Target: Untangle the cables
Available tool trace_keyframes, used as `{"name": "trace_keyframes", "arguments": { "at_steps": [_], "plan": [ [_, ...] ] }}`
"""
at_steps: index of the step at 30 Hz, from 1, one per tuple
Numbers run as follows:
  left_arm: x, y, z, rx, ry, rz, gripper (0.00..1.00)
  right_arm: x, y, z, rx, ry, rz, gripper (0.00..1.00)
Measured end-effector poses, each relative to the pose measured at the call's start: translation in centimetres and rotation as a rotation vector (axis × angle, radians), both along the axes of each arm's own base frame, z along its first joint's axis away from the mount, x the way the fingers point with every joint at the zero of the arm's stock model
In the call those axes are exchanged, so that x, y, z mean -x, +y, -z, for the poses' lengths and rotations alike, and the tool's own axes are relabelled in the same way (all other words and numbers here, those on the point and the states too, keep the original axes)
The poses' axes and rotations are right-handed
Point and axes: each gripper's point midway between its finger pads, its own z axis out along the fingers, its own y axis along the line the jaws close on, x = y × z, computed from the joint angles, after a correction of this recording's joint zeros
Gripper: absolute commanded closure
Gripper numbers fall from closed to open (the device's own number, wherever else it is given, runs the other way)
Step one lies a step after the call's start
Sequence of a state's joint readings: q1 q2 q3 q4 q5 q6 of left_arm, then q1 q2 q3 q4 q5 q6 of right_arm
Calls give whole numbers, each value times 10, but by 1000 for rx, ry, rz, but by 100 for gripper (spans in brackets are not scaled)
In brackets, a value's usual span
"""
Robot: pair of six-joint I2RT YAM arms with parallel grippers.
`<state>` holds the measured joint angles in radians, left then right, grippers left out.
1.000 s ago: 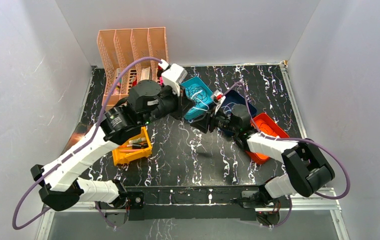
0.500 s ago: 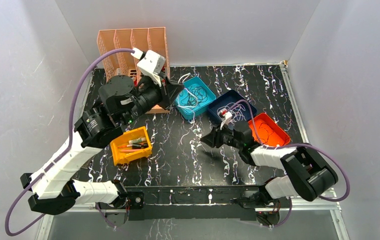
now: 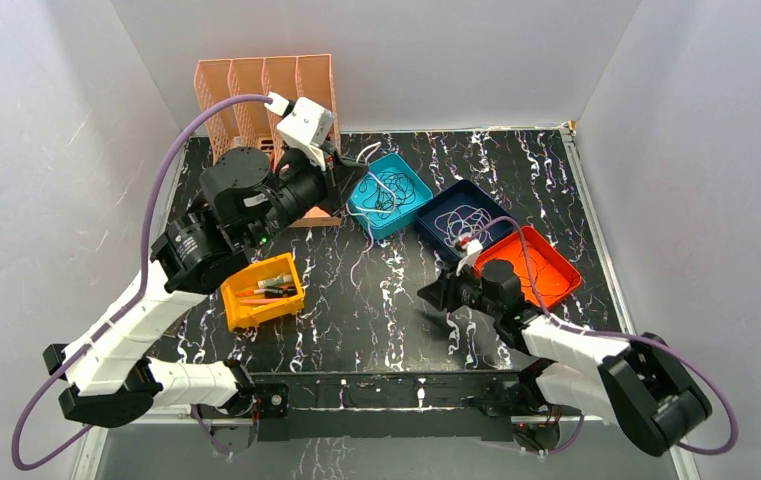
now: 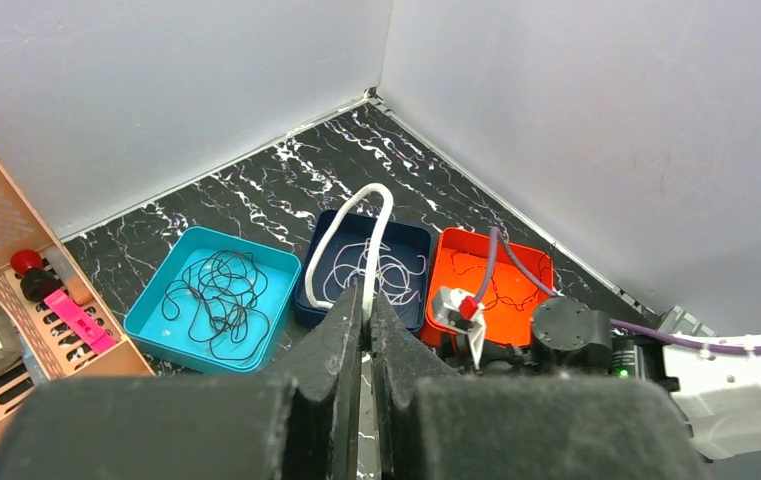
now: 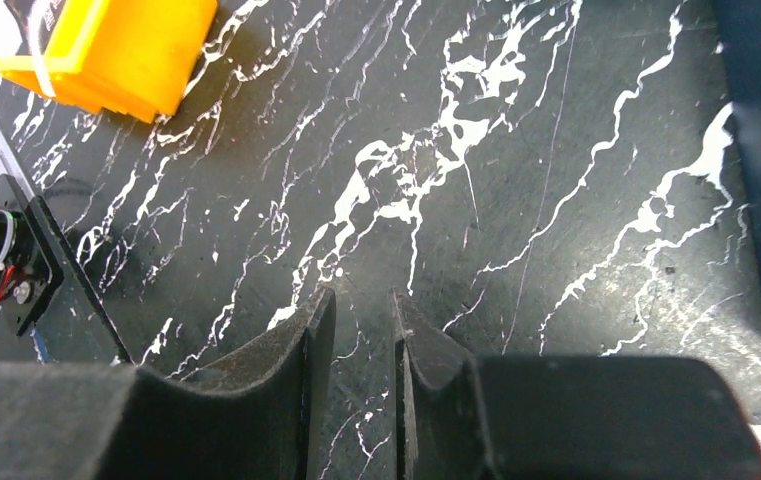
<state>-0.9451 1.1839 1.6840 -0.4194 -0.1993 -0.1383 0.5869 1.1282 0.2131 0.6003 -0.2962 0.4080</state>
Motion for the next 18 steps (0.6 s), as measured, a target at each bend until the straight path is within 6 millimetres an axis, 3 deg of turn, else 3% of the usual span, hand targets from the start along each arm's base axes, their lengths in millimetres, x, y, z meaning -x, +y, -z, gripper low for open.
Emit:
{"name": "trace_keyframes", "arguments": {
  "at_steps": [7,11,13,18],
  "plan": [
    [-3,-4,5,-15,6,0,100,3,-14,-30,-7,-87,44,65],
    [-3,-5,5,-16,7,0,100,4,-23,-44,-9,-130,78,55],
    [-4,-5,6,-16,7,1,100,3,-25,-54,-16,-158,91,46],
    [-4,-7,8,-20,14,5,100,0,-24,-91,-61,-243,89,33]
  ]
}}
